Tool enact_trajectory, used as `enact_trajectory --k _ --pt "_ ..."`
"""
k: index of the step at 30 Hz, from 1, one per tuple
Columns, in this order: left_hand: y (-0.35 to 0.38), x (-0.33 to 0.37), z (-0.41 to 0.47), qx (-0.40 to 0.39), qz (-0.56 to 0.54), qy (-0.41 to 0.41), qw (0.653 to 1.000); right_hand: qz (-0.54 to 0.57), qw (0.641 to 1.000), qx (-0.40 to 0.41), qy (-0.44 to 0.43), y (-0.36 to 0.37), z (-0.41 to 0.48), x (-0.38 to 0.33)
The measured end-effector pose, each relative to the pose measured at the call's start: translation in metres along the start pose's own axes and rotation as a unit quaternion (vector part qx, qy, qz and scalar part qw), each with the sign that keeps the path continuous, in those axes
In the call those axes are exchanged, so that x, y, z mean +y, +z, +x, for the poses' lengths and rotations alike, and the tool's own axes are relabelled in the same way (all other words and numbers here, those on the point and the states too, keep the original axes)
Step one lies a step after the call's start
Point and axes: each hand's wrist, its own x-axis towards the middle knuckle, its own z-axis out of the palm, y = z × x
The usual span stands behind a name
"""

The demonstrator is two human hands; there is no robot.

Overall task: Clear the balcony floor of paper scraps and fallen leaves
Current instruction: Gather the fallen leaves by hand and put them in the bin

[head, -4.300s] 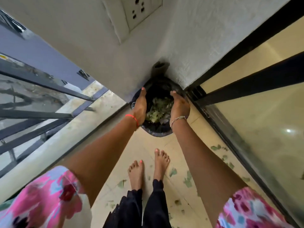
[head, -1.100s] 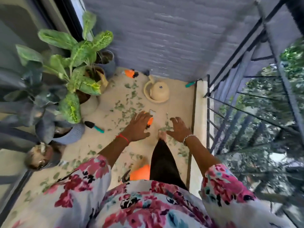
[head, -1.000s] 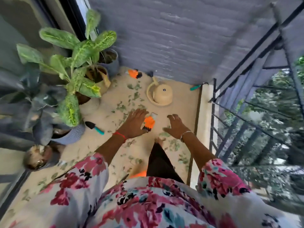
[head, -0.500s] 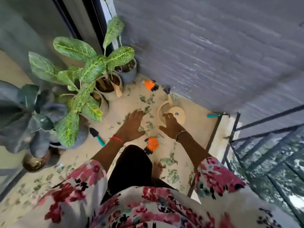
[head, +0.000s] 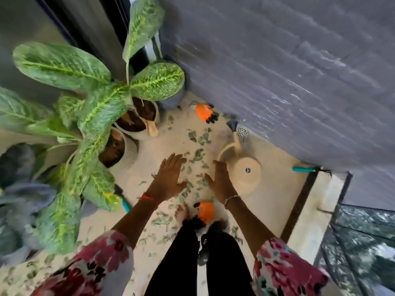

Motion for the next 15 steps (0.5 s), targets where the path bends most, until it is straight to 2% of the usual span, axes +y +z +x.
enact_trajectory --k 5,9,12,15 --pt "0.060 -0.070 0.113 -0.003 0.001 0.011 1.000 0.050 0.995 0.075 0.045 0.066 0.126 0.047" --pt "0.133 -0.142 0.209 0.016 0.003 0.011 1.000 0.037 0.993 0.091 0.062 0.134 0.243 0.112" --pt "0.192 -0.193 0.276 0.021 0.016 0.019 0.999 0.026 0.983 0.156 0.087 0.170 0.329 0.167" --pt "0.251 -0.241 0.341 -0.030 0.042 0.022 0.998 0.024 0.963 0.245 0.111 0.195 0.411 0.216"
